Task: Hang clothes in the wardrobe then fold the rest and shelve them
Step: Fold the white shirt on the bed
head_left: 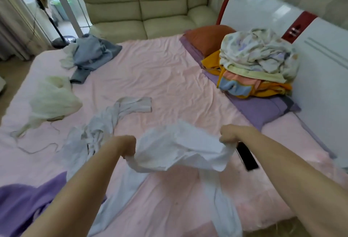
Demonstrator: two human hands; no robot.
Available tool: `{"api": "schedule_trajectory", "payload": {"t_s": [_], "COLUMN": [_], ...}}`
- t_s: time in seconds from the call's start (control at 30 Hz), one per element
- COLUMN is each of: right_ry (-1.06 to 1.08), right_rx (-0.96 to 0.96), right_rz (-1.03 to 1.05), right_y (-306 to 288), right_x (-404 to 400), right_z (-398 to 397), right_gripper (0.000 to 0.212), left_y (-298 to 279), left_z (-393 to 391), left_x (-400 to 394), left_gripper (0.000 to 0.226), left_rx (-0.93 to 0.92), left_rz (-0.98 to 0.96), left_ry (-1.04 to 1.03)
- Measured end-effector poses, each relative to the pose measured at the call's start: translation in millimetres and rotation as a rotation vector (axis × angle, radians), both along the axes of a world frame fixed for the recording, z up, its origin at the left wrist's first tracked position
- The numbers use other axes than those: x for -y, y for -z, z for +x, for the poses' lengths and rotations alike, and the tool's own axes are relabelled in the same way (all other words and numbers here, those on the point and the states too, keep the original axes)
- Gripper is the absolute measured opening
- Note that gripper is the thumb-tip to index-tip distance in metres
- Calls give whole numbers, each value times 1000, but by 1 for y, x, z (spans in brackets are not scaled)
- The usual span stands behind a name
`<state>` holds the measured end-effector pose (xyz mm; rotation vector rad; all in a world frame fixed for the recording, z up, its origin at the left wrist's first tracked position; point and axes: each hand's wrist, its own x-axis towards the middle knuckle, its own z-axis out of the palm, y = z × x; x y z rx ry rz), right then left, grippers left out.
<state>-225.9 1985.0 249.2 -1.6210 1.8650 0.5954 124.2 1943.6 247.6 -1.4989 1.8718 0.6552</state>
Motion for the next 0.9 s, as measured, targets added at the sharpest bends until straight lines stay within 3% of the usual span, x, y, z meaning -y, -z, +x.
{"api": "schedule_trajectory", "payload": {"t_s": [0.07,0.13,0.23,0.3,0.37,0.47,0.5,0.57,0.6,0.67,0.77,0.9], "right_ry": [-109,-234,-427,-514,-478,-177,-36,274,430,703,733,568], "right_rx": [-170,-378,-527,-468,-364,-176,-92,114,229,435,507,642], "right_rz": [265,384,331,254,306,497,506,367,252,13,-427,-803], "right_y": [12,32,73,90,99,115,118,115,112,97,69,-5], "right_x": [-14,-23,-32,-38,-44,-34,-27,-1,16,53,115,194], "right_z": [7,11,19,27,37,47,47,45,44,49,51,51], "right_gripper": [51,55,41,35,32,23,22,11,17,18,11,42], "left_y": [22,50,82,96,102,109,111,109,110,107,69,-10], "left_z": [4,8,10,8,2,-10,-14,-22,-26,-35,-63,-88], "left_x": [-21,-39,-55,-67,-80,-81,-75,-47,-28,16,88,172], "left_gripper": [46,71,52,46,42,38,36,30,27,15,6,20], "left_rx": [157,259,331,327,260,187,150,40,-43,-340,-777,-1083], "left_rz": [36,88,63,81,167,325,283,70,-51,-294,-592,-911], "left_ry": [90,177,266,306,302,249,185,3,-120,-439,-807,-845]}}
